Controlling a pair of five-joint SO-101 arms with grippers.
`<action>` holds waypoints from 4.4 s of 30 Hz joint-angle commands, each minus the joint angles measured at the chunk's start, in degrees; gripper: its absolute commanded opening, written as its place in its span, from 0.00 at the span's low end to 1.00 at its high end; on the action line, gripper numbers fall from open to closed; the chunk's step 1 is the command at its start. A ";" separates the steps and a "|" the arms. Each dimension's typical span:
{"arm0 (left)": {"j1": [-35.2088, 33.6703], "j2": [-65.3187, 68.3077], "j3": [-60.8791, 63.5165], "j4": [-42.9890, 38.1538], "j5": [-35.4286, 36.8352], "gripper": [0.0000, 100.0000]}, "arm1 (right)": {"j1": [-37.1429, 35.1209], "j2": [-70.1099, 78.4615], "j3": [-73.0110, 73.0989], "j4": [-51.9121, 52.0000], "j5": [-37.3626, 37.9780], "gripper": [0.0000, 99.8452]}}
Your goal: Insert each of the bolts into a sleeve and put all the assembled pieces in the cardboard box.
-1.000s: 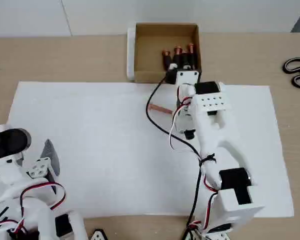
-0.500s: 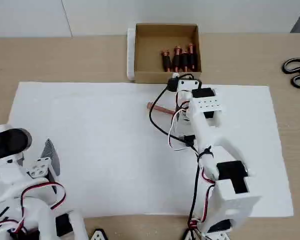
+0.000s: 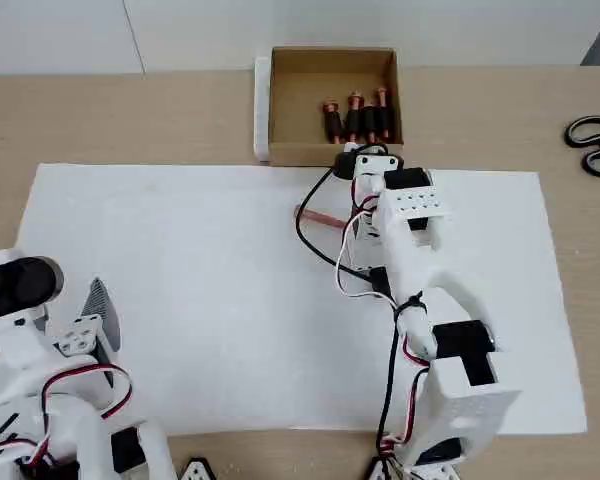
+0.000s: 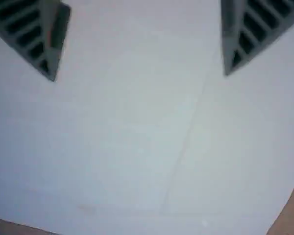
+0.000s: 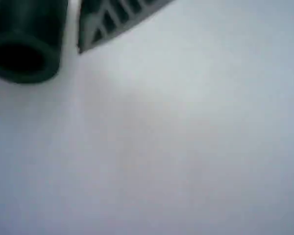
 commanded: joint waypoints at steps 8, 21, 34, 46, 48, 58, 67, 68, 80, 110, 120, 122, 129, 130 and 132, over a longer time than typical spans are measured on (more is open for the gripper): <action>0.00 -0.18 -0.04 -1.05 0.44 0.21 | -0.57 -0.31 -1.14 0.66 -0.18 0.17; 0.00 -0.18 -0.04 -1.05 0.44 0.21 | -2.59 -0.40 0.35 1.71 -0.62 0.17; 0.09 -0.18 -0.04 -1.14 0.44 0.21 | -2.42 -0.31 4.13 -2.07 -0.62 0.17; 0.09 -0.18 -0.04 -1.14 0.44 0.21 | -1.71 -0.22 4.40 -4.00 -0.62 0.08; 0.09 -0.18 -0.04 -1.14 0.44 0.21 | -1.01 0.57 4.40 -4.00 -0.62 0.07; 0.09 -0.09 -0.04 -1.14 0.44 0.21 | 3.12 0.84 -1.41 2.42 0.53 0.00; 0.00 3.78 -1.54 -1.05 0.44 0.21 | 2.86 -10.68 -13.01 13.41 2.29 0.01; 0.00 6.15 -2.68 -1.05 0.44 0.21 | 3.03 -12.00 -13.98 14.46 2.29 0.01; 13.63 54.68 -38.99 7.21 10.29 0.21 | 3.21 -25.19 -15.47 19.47 4.31 0.01; 48.18 116.66 -64.13 -14.59 49.32 0.21 | 22.81 -27.12 -15.47 19.82 3.96 0.01; 48.18 121.76 -64.13 -21.19 55.30 0.21 | 22.99 -27.12 -15.47 19.91 3.96 0.01; 48.18 122.55 -64.13 -21.80 55.38 0.21 | 22.99 -27.12 -15.47 19.91 3.96 0.01; 48.00 124.40 -64.22 -21.89 56.18 0.08 | 22.90 -27.12 -15.38 19.91 3.96 0.01; 48.00 124.40 -64.31 -21.89 56.18 0.05 | 22.81 -27.12 -15.38 19.91 3.96 0.01; 48.00 124.40 -64.84 -21.80 56.18 0.02 | 22.81 -27.12 -15.38 19.91 3.96 0.01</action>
